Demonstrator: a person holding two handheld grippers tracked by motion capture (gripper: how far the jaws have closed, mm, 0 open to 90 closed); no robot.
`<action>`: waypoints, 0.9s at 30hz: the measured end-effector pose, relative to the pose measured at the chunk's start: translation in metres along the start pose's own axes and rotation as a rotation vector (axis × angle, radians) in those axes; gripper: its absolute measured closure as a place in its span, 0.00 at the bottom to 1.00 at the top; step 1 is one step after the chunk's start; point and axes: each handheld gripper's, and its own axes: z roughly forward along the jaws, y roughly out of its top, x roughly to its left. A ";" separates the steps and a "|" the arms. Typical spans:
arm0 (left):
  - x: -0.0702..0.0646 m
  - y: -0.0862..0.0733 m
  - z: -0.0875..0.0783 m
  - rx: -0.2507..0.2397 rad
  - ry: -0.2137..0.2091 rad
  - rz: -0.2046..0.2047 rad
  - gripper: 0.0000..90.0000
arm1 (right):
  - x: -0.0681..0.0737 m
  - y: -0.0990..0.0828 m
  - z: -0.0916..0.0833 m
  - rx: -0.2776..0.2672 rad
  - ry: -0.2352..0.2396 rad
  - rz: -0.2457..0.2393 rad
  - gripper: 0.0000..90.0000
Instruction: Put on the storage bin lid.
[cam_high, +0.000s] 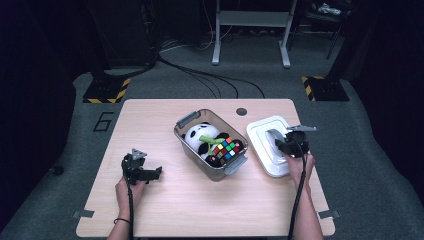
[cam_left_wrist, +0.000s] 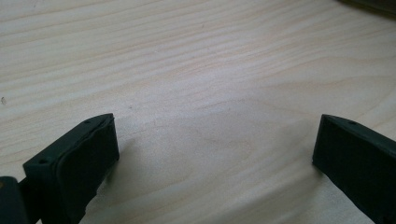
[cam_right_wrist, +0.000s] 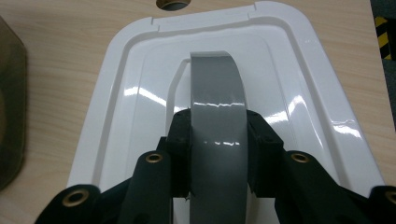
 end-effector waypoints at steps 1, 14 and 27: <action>0.000 0.000 0.000 0.001 0.000 0.001 0.00 | 0.000 0.001 -0.001 0.001 0.000 -0.008 0.74; 0.001 0.000 0.000 0.001 0.004 -0.001 0.00 | 0.000 0.009 -0.018 -0.022 0.020 -0.025 0.74; 0.001 0.000 0.000 0.000 0.003 0.001 0.00 | 0.008 0.029 -0.037 -0.047 0.023 -0.067 0.74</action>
